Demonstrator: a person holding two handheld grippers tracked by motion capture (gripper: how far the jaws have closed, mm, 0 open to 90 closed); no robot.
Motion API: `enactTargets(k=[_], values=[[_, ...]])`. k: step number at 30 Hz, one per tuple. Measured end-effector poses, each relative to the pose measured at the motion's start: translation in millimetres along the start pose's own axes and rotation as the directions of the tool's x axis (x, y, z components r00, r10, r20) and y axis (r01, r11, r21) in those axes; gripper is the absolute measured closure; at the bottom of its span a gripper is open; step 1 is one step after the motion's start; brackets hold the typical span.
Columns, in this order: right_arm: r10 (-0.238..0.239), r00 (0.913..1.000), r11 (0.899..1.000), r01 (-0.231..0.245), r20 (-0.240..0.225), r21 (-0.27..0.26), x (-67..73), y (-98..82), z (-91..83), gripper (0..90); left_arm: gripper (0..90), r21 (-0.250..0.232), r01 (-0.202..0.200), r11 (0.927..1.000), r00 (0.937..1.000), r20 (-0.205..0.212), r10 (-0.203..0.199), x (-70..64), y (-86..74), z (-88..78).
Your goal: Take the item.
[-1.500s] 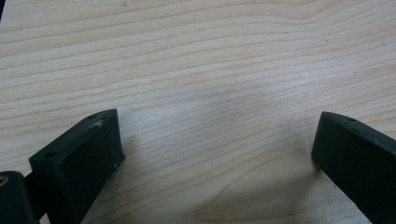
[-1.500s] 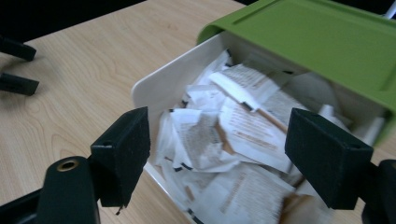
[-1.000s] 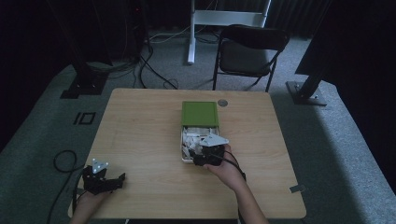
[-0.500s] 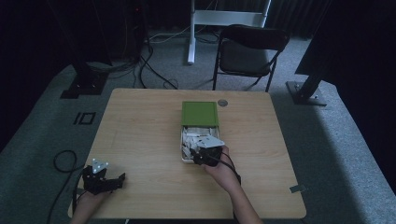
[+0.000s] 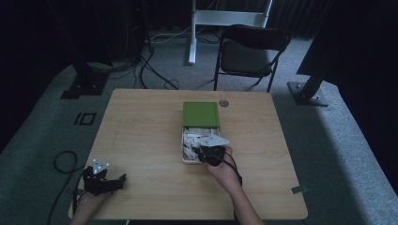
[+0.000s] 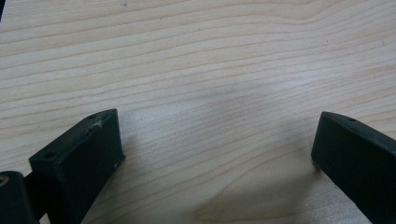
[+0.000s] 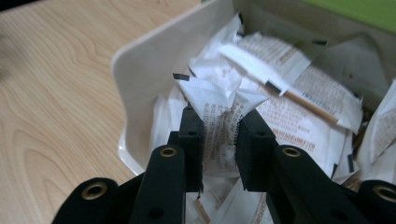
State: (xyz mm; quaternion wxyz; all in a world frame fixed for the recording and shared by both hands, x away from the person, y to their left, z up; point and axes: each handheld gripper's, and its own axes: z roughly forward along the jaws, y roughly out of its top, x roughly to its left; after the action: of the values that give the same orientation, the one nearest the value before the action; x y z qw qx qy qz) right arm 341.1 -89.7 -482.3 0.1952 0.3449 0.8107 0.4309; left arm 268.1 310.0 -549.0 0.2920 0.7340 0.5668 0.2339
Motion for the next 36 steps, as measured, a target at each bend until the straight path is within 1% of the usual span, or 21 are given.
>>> enactTargets(k=[1,3,5,6,7,15,17,19,21,24,29,36], values=[[0.01,0.9999,1.0,-0.01,-0.005,-0.008,-0.2,1.1,-1.4,74.2,2.7,0.0,0.0,1.0,1.0,0.0,0.0,0.0,0.0,0.0],[-0.006,1.0,1.0,0.006,-0.003,-0.009,0.1,3.4,-3.9,74.2,2.7,0.001,-0.001,1.0,1.0,0.0,0.001,0.1,0.0,-0.1],[0.0,0.9999,1.0,0.0,-0.011,-0.018,0.2,6.1,-6.4,74.2,2.7,0.0,0.0,1.0,1.0,0.0,0.0,0.0,0.0,0.0],[-0.005,0.9999,1.0,0.005,-0.01,-0.021,0.1,7.6,-7.8,74.2,2.7,0.0,0.0,1.0,1.0,0.0,0.0,0.0,0.0,0.0],[0.0,1.0,1.0,0.0,-0.009,-0.025,0.2,9.3,-9.3,74.2,2.7,-0.001,0.001,1.0,1.0,0.0,-0.001,0.0,0.0,0.1],[-0.013,0.9998,0.998,0.011,-0.016,-0.064,-2.7,26.3,-24.2,74.3,2.7,-0.001,-0.001,1.0,1.0,0.0,0.001,0.1,0.0,0.0],[-0.004,0.9999,0.997,0.003,-0.012,-0.08,-6.1,30.6,-28.4,74.4,2.7,0.0,-0.001,1.0,1.0,0.0,0.001,0.1,0.0,0.0],[-0.005,1.0,0.996,0.005,-0.003,-0.089,-9.7,34.3,-32.4,74.5,2.7,0.0,-0.001,1.0,1.0,0.0,0.001,0.1,0.0,0.0],[-0.01,0.9999,0.996,0.01,0.007,-0.087,-13.6,36.9,-36.5,74.5,2.7,0.0,-0.001,1.0,1.0,0.0,0.001,0.1,0.0,0.0],[-0.004,0.9998,0.995,0.006,0.022,-0.097,-20.4,39.0,-42.2,74.6,2.7,0.0,-0.001,1.0,1.0,0.0,0.001,0.1,0.0,0.0],[0.021,0.9986,0.993,-0.015,0.049,-0.114,-35.0,39.7,-51.8,74.6,2.7,0.0,-0.001,1.0,1.0,0.0,0.001,0.1,0.0,0.0],[0.061,0.993,0.99,-0.047,0.101,-0.135,-58.6,37.5,-63.1,74.5,2.7,0.0,-0.001,1.0,1.0,0.0,0.001,0.1,0.0,0.0]])
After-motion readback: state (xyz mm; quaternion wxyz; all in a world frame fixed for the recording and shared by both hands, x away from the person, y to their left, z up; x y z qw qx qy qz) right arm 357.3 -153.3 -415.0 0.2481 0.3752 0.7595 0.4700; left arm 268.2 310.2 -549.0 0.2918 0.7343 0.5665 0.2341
